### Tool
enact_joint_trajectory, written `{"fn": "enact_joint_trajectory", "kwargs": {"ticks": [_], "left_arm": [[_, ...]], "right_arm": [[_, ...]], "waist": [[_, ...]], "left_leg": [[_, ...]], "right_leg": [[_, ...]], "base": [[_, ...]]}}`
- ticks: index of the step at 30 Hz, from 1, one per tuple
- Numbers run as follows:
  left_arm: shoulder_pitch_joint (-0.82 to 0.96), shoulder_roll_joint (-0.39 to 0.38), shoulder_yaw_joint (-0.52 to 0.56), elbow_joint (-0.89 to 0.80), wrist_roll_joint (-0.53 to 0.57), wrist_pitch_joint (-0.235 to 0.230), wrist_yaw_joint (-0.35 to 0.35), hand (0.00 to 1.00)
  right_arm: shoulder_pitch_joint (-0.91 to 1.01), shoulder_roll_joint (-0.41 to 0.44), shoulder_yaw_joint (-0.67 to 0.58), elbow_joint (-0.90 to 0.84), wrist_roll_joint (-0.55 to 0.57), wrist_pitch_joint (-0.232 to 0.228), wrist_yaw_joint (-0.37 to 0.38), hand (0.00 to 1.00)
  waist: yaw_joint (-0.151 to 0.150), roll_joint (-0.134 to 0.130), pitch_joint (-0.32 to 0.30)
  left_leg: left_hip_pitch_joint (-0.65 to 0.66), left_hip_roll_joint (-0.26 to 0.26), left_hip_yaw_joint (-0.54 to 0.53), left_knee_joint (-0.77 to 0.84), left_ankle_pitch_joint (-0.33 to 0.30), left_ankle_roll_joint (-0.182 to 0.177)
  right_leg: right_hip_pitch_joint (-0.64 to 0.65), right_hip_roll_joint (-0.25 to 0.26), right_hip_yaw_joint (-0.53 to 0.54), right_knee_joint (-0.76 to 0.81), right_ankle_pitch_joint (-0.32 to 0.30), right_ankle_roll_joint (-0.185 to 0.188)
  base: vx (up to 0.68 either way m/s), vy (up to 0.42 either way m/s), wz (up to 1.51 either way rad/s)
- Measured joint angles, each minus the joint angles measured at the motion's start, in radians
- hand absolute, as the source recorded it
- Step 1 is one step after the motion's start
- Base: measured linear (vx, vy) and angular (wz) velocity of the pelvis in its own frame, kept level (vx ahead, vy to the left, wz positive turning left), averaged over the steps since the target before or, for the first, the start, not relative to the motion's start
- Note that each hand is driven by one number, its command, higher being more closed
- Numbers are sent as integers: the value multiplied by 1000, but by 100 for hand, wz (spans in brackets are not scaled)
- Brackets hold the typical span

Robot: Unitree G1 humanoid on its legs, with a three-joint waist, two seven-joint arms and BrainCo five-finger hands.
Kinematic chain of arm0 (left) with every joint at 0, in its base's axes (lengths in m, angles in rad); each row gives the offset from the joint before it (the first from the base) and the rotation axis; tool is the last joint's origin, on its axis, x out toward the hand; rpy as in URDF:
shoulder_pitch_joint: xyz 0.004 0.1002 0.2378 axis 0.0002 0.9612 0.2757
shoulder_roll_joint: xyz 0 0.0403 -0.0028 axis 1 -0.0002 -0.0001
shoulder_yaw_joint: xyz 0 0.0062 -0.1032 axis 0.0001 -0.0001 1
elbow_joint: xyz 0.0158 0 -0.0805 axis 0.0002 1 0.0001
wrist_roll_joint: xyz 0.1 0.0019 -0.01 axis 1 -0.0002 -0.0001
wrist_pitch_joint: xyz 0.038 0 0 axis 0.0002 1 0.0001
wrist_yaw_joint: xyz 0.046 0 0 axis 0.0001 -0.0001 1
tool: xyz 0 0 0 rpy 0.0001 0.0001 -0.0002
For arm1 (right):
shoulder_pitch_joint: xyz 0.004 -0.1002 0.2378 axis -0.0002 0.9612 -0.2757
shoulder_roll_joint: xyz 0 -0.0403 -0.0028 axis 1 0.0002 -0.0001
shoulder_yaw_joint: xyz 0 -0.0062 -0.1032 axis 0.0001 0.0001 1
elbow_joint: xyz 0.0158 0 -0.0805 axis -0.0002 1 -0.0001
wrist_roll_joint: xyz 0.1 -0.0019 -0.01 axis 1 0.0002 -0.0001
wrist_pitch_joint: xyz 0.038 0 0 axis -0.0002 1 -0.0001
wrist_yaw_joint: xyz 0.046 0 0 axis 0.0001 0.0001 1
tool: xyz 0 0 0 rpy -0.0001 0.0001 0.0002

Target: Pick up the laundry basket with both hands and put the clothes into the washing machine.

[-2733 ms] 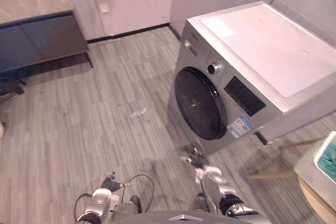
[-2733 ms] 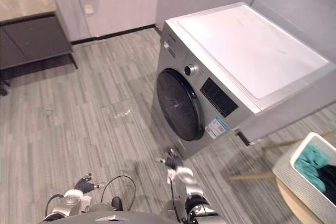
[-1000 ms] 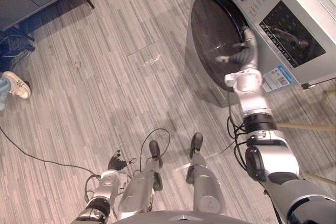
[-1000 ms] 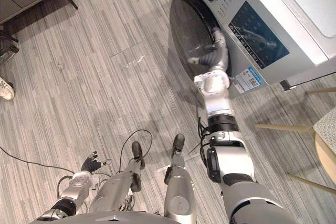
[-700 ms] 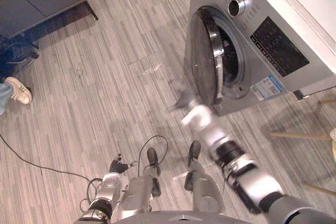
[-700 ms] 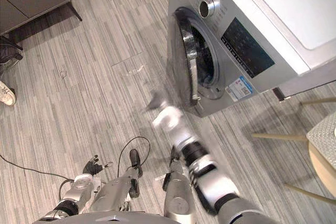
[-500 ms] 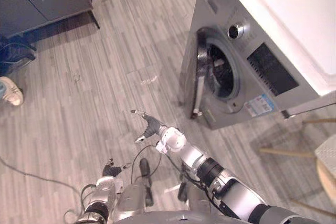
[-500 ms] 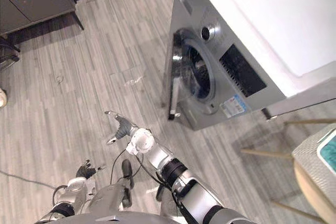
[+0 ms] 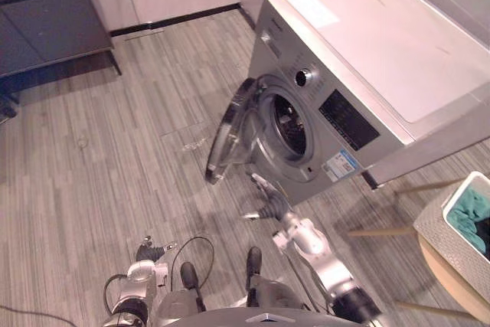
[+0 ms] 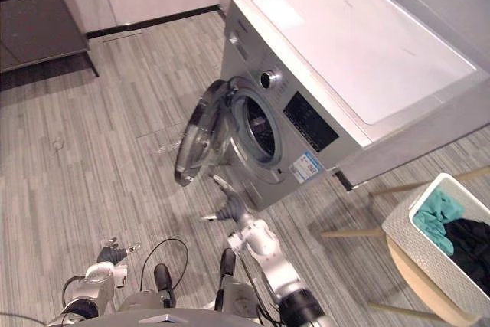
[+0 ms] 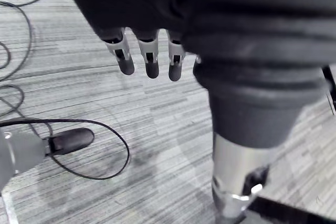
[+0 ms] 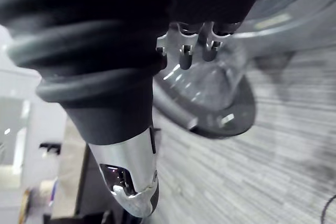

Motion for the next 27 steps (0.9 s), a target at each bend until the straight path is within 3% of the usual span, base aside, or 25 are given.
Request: {"fn": "enact_joint_trajectory", "kwargs": {"ticks": [6,9,16,21,27], "left_arm": [[-86,50,3,-75,-4,-26,6,0],[-148,114,28,-75,-42,-37,27,0],[-258,175,107,-5,-111,-48,43,0],[-285,233,167,55,-240,-37,44,0],[-306,277,226,86,-258,-26,45,0]], "right_arm": [[115,-3,-85,4,-2,0,14,0],[147,-1,-124,7,-1,-1,36,0],[184,20,-164,46,4,-1,47,0],[189,22,-173,61,4,-1,66,0],[199,28,-181,89,6,1,66,0]], "waist": [[-32,-4,-3],[-47,-4,-6],[-72,-11,-24],[-82,-23,-32],[-81,-43,-45]], "left_leg": [[24,-1,69,0,-15,-5],[39,0,115,1,-28,-7],[42,8,157,1,-36,-16],[49,14,174,1,-35,-17],[52,16,174,0,-22,-17]], "right_leg": [[-15,10,74,0,24,4],[-25,19,120,0,29,6],[-48,36,164,1,45,8],[-51,45,185,1,54,1],[-49,46,186,3,62,-5]], "base": [[43,6,-35],[32,2,-48],[11,-1,-22],[-39,-1,-13],[-61,3,1]]}}
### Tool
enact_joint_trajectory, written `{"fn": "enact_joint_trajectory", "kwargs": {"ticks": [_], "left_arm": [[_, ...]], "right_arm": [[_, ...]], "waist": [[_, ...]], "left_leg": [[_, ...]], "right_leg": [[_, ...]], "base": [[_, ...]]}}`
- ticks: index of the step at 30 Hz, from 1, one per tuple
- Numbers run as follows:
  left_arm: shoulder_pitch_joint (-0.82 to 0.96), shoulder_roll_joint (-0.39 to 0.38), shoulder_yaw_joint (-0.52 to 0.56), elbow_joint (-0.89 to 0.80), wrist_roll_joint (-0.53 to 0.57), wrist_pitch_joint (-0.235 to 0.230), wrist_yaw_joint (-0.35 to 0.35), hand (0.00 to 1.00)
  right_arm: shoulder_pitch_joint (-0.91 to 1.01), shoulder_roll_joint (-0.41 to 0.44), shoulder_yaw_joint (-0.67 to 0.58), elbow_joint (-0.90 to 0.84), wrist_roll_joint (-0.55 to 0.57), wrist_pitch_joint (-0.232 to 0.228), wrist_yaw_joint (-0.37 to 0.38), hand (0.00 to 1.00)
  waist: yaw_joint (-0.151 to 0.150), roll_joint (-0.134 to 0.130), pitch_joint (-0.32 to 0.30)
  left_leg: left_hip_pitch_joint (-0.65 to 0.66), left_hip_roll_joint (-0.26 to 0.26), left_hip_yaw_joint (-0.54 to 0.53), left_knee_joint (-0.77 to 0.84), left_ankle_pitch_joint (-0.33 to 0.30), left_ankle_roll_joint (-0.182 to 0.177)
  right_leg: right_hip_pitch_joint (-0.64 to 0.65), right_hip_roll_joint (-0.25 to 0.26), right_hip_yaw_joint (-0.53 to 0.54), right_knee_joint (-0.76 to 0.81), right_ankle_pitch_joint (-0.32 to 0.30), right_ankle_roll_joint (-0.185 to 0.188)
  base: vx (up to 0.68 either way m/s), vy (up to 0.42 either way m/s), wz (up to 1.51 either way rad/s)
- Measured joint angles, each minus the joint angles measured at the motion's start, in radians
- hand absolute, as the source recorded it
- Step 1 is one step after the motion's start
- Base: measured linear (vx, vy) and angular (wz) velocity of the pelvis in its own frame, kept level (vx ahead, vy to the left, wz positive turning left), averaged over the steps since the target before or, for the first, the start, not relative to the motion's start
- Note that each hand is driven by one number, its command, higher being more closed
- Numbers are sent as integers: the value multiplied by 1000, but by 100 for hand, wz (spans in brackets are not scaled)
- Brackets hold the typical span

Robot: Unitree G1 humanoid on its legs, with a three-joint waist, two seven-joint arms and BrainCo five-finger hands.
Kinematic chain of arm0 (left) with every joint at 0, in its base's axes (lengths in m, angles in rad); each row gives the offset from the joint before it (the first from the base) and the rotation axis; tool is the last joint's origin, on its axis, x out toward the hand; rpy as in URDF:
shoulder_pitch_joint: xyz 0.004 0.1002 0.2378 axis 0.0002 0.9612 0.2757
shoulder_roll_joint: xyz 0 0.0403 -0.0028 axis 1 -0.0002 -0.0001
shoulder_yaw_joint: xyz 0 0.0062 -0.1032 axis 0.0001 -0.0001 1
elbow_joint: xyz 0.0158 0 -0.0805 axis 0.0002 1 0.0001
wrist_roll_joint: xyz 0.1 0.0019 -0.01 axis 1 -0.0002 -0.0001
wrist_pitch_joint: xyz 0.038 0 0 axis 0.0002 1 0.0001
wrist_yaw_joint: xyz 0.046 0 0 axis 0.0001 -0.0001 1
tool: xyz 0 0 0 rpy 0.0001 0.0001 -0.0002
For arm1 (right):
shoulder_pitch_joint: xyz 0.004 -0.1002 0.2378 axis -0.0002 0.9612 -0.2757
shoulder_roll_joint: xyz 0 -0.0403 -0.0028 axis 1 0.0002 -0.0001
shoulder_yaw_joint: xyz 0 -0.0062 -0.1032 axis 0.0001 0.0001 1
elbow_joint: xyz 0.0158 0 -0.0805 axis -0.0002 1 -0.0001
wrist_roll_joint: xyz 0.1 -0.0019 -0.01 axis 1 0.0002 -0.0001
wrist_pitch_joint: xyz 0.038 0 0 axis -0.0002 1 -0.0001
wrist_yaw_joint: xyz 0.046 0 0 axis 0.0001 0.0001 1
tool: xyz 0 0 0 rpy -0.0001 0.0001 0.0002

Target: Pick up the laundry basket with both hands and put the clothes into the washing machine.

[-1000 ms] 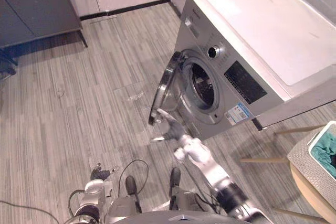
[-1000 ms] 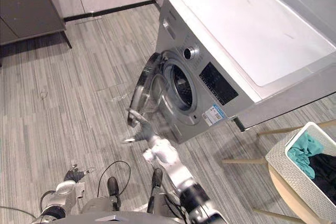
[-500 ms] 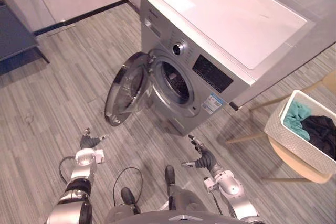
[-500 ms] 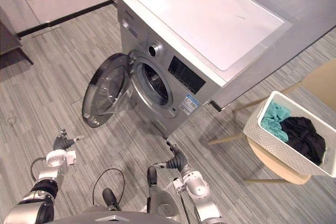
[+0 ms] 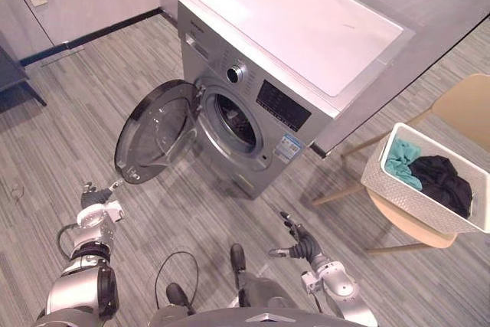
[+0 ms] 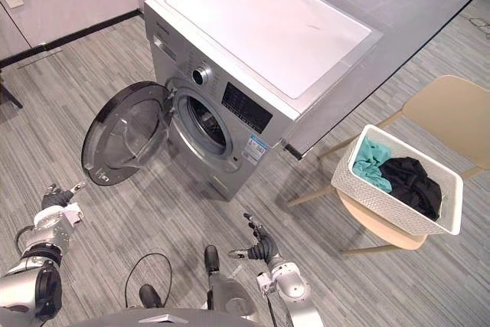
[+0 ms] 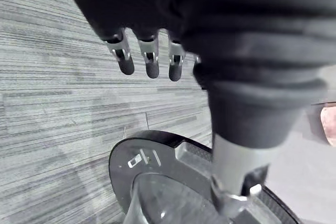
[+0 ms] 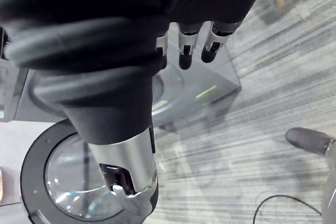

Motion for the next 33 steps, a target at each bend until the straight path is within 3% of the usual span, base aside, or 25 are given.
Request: {"fn": "enact_joint_trajectory", "kwargs": {"ticks": [6,11,14,17,19,22,27,33], "left_arm": [[0,18,34,-1,-1,1,-1,0],[52,-5,8,-46,1,-8,-4,0],[154,-73,-49,-86,3,-28,-19,0],[274,-169,-101,-83,12,-30,-50,0],[358,-242,-138,-68,30,-29,-67,0],[410,-292,-168,-1,66,-26,-95,0],[440,-304,-161,62,108,-4,-127,0],[457,-306,-64,79,164,9,-149,0]], "right_arm": [[0,9,0,40,7,0,0,0],[-12,22,-2,123,-3,0,-1,0],[-29,47,-14,231,-16,2,-5,0],[-87,61,-61,391,-52,5,-30,0],[-142,66,-113,538,-52,24,-50,0],[-190,81,-204,705,-52,37,-78,0],[-214,83,-343,861,-52,67,-111,0],[-184,84,-434,855,-52,87,-111,0]], "waist": [[17,-15,-10],[23,-12,-12],[39,1,-35],[54,31,-57],[78,51,-61],[96,66,-61],[99,74,-64],[86,78,-57]], "left_leg": [[3,-1,-8,0,5,-4],[2,-9,-62,-1,12,-2],[2,-17,-98,-1,7,2],[5,-35,-124,-1,-2,14],[21,-50,-138,0,-5,23],[50,-61,-161,0,-12,27],[61,-71,-169,0,-16,30],[110,-69,-83,0,-43,25]], "right_leg": [[5,-3,-5,9,-10,7],[34,-20,-56,9,-25,6],[58,-35,-92,7,-40,12],[79,-55,-118,0,-46,21],[101,-70,-123,-2,-48,25],[144,-79,-151,-2,-56,35],[160,-91,-165,-2,-59,38],[159,-79,-86,14,-73,37]], "base": [[-44,14,5],[-24,26,33],[7,44,41],[33,63,31],[48,62,15],[28,28,25],[-14,11,12],[-60,-3,-38]]}}
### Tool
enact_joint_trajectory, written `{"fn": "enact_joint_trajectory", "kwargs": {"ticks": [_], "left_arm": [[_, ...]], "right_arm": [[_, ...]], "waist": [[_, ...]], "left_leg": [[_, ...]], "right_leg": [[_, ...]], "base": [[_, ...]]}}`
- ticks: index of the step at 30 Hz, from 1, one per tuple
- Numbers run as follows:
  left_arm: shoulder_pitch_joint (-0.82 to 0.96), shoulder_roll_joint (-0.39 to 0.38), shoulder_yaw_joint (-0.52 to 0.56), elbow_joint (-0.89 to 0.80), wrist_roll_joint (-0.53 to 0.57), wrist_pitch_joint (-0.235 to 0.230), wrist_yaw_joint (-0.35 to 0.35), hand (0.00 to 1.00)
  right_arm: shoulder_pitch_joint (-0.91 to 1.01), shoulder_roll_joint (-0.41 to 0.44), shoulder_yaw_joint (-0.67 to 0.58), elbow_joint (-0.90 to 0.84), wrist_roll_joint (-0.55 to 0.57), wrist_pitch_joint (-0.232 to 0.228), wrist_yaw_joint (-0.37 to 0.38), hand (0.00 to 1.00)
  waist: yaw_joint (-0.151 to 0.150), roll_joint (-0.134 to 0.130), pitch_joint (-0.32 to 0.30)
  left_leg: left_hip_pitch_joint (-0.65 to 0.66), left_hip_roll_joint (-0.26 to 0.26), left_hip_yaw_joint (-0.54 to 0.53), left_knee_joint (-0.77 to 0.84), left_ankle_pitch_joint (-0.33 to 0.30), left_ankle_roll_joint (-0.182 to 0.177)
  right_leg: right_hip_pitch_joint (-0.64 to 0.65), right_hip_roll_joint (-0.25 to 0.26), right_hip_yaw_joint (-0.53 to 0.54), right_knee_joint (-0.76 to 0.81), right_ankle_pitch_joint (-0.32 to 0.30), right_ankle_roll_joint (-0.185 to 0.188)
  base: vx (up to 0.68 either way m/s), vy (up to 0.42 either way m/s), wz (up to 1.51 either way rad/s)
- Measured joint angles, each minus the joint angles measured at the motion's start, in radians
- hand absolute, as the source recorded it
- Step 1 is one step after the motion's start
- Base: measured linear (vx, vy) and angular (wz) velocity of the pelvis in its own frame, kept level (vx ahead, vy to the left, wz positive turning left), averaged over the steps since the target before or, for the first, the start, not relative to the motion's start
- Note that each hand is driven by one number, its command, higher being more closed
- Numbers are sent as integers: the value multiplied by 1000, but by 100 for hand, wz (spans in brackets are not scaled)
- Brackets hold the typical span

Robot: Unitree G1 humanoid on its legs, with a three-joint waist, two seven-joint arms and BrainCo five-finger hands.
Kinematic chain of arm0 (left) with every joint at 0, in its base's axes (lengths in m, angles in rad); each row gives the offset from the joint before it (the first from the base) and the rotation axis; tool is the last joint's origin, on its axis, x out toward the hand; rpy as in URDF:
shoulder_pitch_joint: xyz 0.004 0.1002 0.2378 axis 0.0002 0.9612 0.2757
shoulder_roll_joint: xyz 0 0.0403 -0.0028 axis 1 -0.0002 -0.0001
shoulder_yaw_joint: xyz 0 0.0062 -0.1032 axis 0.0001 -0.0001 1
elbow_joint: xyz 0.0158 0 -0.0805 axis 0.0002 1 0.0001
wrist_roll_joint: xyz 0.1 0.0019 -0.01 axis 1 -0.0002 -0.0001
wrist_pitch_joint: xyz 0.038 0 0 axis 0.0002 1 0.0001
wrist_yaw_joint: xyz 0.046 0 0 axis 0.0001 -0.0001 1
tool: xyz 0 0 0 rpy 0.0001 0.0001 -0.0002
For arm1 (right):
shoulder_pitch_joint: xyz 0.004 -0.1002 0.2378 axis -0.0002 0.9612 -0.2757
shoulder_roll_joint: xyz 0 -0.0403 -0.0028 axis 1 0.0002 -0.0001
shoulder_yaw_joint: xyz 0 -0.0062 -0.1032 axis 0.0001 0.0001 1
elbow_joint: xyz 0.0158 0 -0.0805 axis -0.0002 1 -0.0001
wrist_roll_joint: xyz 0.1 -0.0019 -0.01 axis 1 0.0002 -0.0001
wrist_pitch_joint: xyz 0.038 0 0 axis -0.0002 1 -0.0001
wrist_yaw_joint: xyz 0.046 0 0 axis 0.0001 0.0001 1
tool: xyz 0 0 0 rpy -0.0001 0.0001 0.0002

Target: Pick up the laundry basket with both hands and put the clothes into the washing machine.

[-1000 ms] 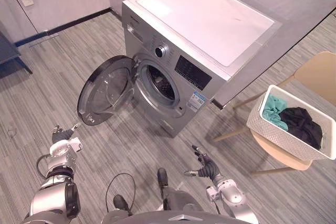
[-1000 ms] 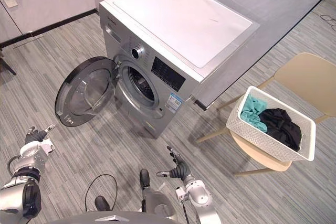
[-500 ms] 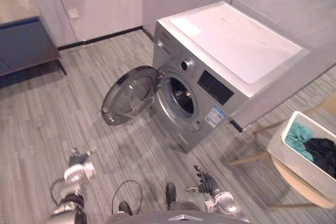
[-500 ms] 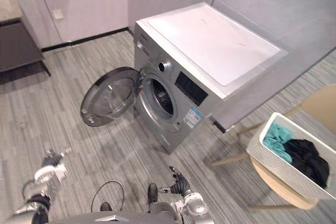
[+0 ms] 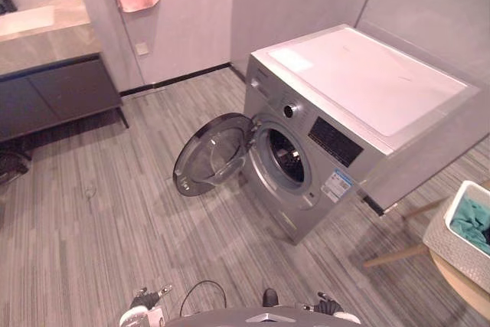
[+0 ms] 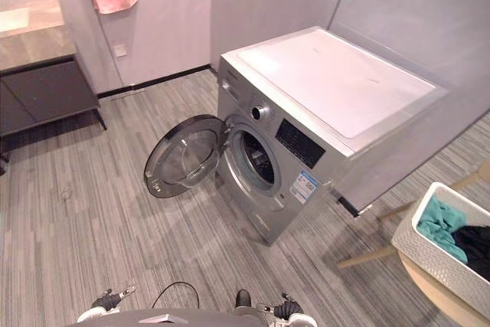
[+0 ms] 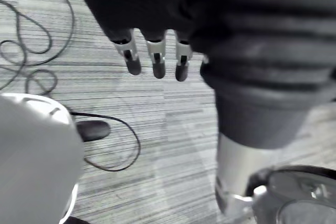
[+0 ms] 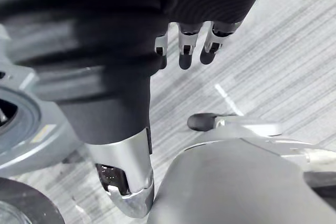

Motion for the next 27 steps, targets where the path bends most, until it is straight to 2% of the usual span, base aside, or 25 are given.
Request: {"fn": "enact_joint_trajectory", "kwargs": {"ticks": [3,5,6,7,8,9,10,11,13,14,15,16,17,18,20,22,23,24,25,26,27], "left_arm": [[-9,1,6,-2,60,1,-8,0],[-23,6,-23,-3,96,1,-8,0],[-33,10,-50,-7,106,1,-8,0],[-38,12,-64,-10,118,2,-8,0],[-44,22,-84,-17,145,7,-7,0],[-44,41,-101,-26,177,11,-7,0],[-39,50,-105,-29,191,13,-8,0],[-49,66,-122,-41,218,20,-7,0],[-77,54,-150,-45,233,20,-11,0],[-89,40,-164,-45,233,18,-16,0],[-103,19,-182,-46,233,16,-21,0],[-112,13,-186,-51,232,10,-25,0],[-112,18,-187,-64,232,8,-25,0],[-112,33,-187,-68,232,9,-25,0],[-109,46,-178,-68,230,9,-24,0],[-80,57,-150,-66,218,18,-12,0],[-73,62,-143,-66,214,21,-7,0],[-62,64,-141,-66,210,28,-6,0],[-51,60,-141,-66,210,29,-6,0],[-47,56,-141,-66,210,30,-6,0],[-38,44,-142,-67,210,31,-6,0]], "right_arm": [[6,15,4,-49,2,-1,0,0],[17,37,23,-121,4,-5,-1,0],[9,39,27,-139,2,-8,0,0],[3,36,36,-139,3,-9,0,0],[-9,34,50,-139,2,-9,0,0],[-9,39,51,-130,3,-11,0,0],[-4,44,52,-120,2,-11,-1,0],[2,49,44,-105,4,-15,-1,0],[1,43,12,-91,4,-18,-2,0],[1,32,-4,-77,4,-18,-1,0],[0,8,-29,-68,4,-9,-2,0],[-3,-1,-42,-68,3,3,-2,0],[-3,-1,-45,-68,1,6,-2,0],[-2,5,-46,-68,2,16,-2,0],[-1,8,-52,-68,2,22,-1,0],[5,13,-57,-69,7,22,-1,0],[7,12,-54,-69,12,21,-2,0],[6,9,-34,-69,22,20,-4,0],[6,7,-19,-70,33,13,-7,0],[6,7,-18,-72,43,10,-7,0],[10,4,-9,-74,46,5,-8,0]], "waist": [[-8,-7,11],[-16,-16,20],[-24,1,33],[-26,4,47],[-32,3,63],[-36,-11,75],[-37,-31,73],[-37,-53,78],[-42,-45,83],[-42,-22,91],[-39,19,90],[-40,32,88],[-38,29,89],[-37,18,92],[-40,21,94],[-44,23,93],[-43,24,93],[-41,25,93],[-39,30,95],[-39,37,98],[-36,56,108]], "left_leg": [[-8,6,125,0,-15,-4],[-32,17,229,1,-20,-1],[-38,50,302,1,-17,9],[-37,71,330,1,-10,21],[-27,109,375,5,11,22],[-13,130,407,23,20,10],[-10,133,417,38,16,4],[2,153,425,86,-4,-20],[13,196,424,153,-21,-36],[19,212,419,171,-40,-40],[39,217,417,154,-47,-49],[44,206,427,148,-47,-52],[43,199,440,151,-49,-55],[43,195,449,160,-53,-61],[47,219,465,185,-55,-67],[48,322,466,332,-96,-110],[47,354,464,381,-105,-115],[41,430,463,497,-115,-112],[32,520,456,634,-105,-93],[22,565,441,705,-94,-43],[4,645,416,837,-42,97]], "right_leg": [[-76,16,85,30,1,-1],[-145,22,62,37,-21,-27],[-167,19,-57,48,-74,-86],[-179,15,-143,71,-81,-115],[-195,4,-293,148,-83,-128],[-183,-24,-379,209,-62,-145],[-173,-43,-386,224,-12,-154],[-153,-32,-333,225,-8,-106],[-138,-14,-302,235,-7,-106],[-123,-4,-302,231,-7,-106],[-116,11,-301,219,-7,-106],[-119,12,-293,201,-12,-99],[-114,10,-279,175,-24,-66],[-90,9,-267,122,-49,-49],[-77,30,-264,95,-55,-60],[-75,69,-270,145,-113,-85],[-74,85,-275,159,-126,-93],[-63,114,-274,173,-146,-108],[-39,146,-274,168,-157,-124],[-23,163,-270,163,-160,-129],[5,190,-255,160,-171,-146]], "base": [[-77,6,-101],[-51,-21,-124],[-32,-39,-121],[-2,-37,-133],[101,-36,-121],[160,-56,-105],[225,-161,-82],[170,-183,-55],[140,-152,-41],[66,-58,-30],[0,8,-34],[-21,22,-36],[-53,11,-31],[-103,-29,-26],[-116,-60,-21],[-106,-91,-25],[-59,-162,-31],[9,-217,-48],[22,-229,-53],[56,-206,-63],[104,-193,-65]]}}
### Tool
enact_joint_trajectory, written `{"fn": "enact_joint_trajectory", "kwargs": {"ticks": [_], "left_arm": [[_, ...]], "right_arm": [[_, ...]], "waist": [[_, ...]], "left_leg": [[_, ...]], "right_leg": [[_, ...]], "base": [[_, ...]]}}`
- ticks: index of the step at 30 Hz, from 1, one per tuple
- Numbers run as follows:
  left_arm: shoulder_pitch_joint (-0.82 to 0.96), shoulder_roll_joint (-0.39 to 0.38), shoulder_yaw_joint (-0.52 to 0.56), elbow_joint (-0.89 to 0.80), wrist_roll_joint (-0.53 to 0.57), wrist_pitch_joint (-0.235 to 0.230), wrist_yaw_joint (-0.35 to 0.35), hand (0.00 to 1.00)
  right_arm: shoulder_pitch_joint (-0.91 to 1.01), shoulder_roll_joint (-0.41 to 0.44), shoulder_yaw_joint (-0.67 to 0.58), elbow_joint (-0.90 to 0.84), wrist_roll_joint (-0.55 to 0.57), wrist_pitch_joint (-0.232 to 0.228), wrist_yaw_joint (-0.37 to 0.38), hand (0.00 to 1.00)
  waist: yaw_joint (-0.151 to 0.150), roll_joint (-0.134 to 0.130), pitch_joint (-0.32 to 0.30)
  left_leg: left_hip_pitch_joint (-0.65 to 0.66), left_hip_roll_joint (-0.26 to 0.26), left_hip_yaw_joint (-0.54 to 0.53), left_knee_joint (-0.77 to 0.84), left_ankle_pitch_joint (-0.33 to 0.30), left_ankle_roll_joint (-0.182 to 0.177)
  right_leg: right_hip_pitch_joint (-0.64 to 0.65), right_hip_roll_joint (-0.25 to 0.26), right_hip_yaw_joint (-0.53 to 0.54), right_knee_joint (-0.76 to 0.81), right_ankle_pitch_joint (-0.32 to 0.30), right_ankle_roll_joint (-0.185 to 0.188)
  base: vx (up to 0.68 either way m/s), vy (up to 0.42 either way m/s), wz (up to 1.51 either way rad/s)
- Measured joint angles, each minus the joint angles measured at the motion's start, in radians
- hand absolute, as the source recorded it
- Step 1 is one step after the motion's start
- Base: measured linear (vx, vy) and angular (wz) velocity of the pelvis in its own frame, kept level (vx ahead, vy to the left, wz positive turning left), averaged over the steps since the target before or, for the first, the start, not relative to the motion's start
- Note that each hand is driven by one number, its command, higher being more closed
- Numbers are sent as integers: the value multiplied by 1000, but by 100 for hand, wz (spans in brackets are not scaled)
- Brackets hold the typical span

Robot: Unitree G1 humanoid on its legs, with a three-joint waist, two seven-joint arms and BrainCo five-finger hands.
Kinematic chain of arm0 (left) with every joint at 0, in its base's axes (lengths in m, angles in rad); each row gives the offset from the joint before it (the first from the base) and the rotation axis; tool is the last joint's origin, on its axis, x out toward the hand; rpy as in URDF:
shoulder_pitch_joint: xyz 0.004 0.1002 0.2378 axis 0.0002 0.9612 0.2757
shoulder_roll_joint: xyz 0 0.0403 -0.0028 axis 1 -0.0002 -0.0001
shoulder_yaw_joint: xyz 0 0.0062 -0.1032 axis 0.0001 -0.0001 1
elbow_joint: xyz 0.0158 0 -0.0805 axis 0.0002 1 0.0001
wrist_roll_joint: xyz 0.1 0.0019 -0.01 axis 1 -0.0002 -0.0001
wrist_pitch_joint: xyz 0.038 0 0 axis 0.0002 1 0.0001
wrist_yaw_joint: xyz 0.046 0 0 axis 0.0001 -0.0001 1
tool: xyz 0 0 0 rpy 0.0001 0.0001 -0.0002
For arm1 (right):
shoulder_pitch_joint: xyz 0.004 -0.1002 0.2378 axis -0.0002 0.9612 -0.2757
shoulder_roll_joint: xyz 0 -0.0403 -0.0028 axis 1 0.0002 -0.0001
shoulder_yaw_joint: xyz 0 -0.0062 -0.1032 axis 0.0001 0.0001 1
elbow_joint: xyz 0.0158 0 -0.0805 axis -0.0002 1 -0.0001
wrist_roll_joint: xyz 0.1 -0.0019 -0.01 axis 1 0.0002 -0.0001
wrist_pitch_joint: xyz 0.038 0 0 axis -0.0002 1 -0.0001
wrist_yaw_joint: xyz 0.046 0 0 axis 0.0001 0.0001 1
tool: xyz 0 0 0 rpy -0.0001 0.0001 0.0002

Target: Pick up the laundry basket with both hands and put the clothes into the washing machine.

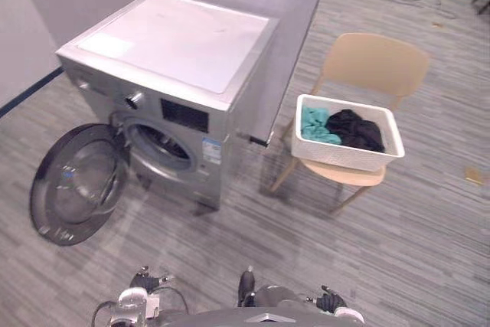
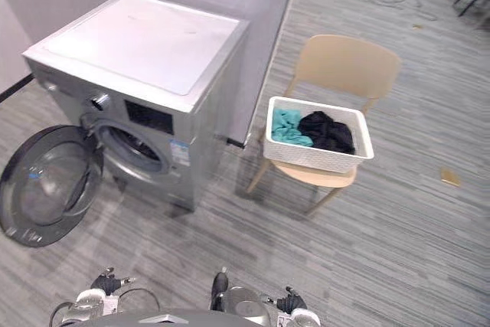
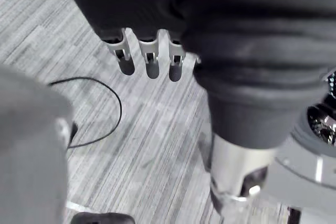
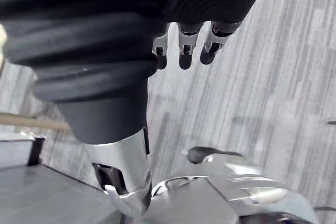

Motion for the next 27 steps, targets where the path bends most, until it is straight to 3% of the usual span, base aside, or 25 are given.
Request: {"fn": "enact_joint_trajectory", "kwargs": {"ticks": [1,2,3,4,7,9,10,12,13,15,16,17,18,19,21,23,24,25,26,27], "left_arm": [[4,-12,3,-13,-11,-1,2,0],[7,-16,0,-14,-19,-2,3,0],[5,-31,-8,-17,-37,-6,2,0],[4,-44,-12,-22,-49,-15,2,0],[7,-55,-20,-50,-67,-20,2,0],[11,-60,-17,-55,-70,-33,3,0],[11,-57,-11,-54,-69,-33,4,0],[22,-57,8,-43,-65,-32,8,0],[49,-60,25,-34,-45,-24,9,0],[74,-60,40,-31,-35,-20,14,0],[85,-42,38,-22,-21,-18,19,0],[85,-40,32,-18,-17,-17,20,0],[78,-20,26,-9,-16,-18,21,0],[69,-5,4,-7,-13,-12,20,0],[57,12,-46,-7,-1,-10,20,0],[32,19,-79,-13,4,-10,20,0],[8,16,-90,-14,4,0,22,0],[2,15,-89,-5,4,15,24,0],[8,16,-89,-4,4,19,24,0],[9,11,-89,-4,4,23,24,0]], "right_arm": [[7,-9,33,-5,4,-5,-1,0],[5,-15,44,-6,3,-7,-1,0],[3,-26,73,-6,3,-7,-1,0],[-1,-44,95,-6,3,-6,-1,0],[-12,-60,120,-6,3,-4,1,0],[-55,-60,150,-7,-2,-7,1,0],[-77,-67,167,-7,-4,-12,4,0],[-97,-66,187,-6,-6,-13,4,0],[-102,-57,194,-7,-12,-14,8,0],[-97,-52,210,-6,-33,-15,9,0],[-73,-42,208,-5,-44,-15,9,0],[-60,-41,207,-2,-45,-15,10,0],[-48,-33,205,1,-46,-15,11,0],[-46,-23,165,3,-46,-17,13,0],[-31,-10,101,5,-46,-27,14,0],[-6,-8,35,41,-46,-24,20,0],[2,-9,-12,50,-46,-19,21,0],[6,-8,-31,52,-46,-17,22,0],[14,-6,-69,44,-45,-12,21,0],[23,-6,-103,39,-45,-9,22,0]], "waist": [[6,-8,-2],[10,-14,-5],[12,-13,-4],[15,-13,1],[46,21,8],[73,45,18],[89,56,18],[111,70,11],[115,69,9],[113,61,2],[113,30,-39],[113,11,-49],[119,-16,-52],[102,-42,-44],[81,-37,-29],[76,-40,-26],[72,-38,-27],[67,-36,-26],[56,-30,-22],[56,-16,-16]], "left_leg": [[-39,36,-75,95,93,77],[-70,25,-143,130,79,43],[-137,-51,-262,180,3,-43],[-203,-156,-362,188,-62,-80],[-277,-346,-467,83,-146,-79],[-325,-542,-656,-273,-136,-123],[-332,-583,-731,-432,-100,-150],[-345,-584,-800,-509,-60,-133],[-336,-577,-826,-493,-47,-82],[-313,-575,-812,-488,-40,-67],[-295,-597,-764,-479,-29,-61],[-279,-610,-744,-494,-29,-60],[-247,-637,-714,-525,-30,-58],[-200,-653,-709,-540,-40,-46],[-145,-659,-716,-543,-62,-38],[-70,-655,-724,-546,-87,-29],[-51,-653,-744,-546,-105,-37],[-43,-650,-752,-550,-110,-42],[-28,-640,-773,-561,-118,-56],[-23,-620,-785,-560,-128,-70]], "right_leg": [[25,14,37,-1,-11,-16],[34,13,54,1,-14,-23],[41,4,97,1,-16,-43],[46,-6,134,-8,-12,-52],[63,-8,213,-14,-11,-54],[69,-9,286,-16,-16,-47],[71,3,322,-23,-18,-43],[75,27,367,-16,-28,-26],[80,36,397,19,-56,-21],[69,34,408,89,-114,-18],[35,-2,421,202,-207,12],[17,-21,420,265,-222,43],[-77,-46,416,503,-253,126],[-152,-65,398,723,-210,214],[-202,-117,336,892,-189,211],[-214,-228,236,925,-226,178],[-220,-300,177,860,-242,166],[-225,-329,158,809,-242,166],[-231,-372,141,674,-237,168],[-230,-384,145,554,-214,171]], "base": [[120,-154,-66],[121,-90,-70],[117,-5,-69],[145,11,-71],[146,44,-79],[115,73,-115],[73,58,-111],[200,121,-126],[296,178,-134],[285,196,-80],[288,203,-59],[291,181,-74],[291,158,-47],[286,141,-35],[292,80,10],[362,-5,20],[223,-42,25],[314,-132,40],[282,-157,43],[411,-269,51]]}}
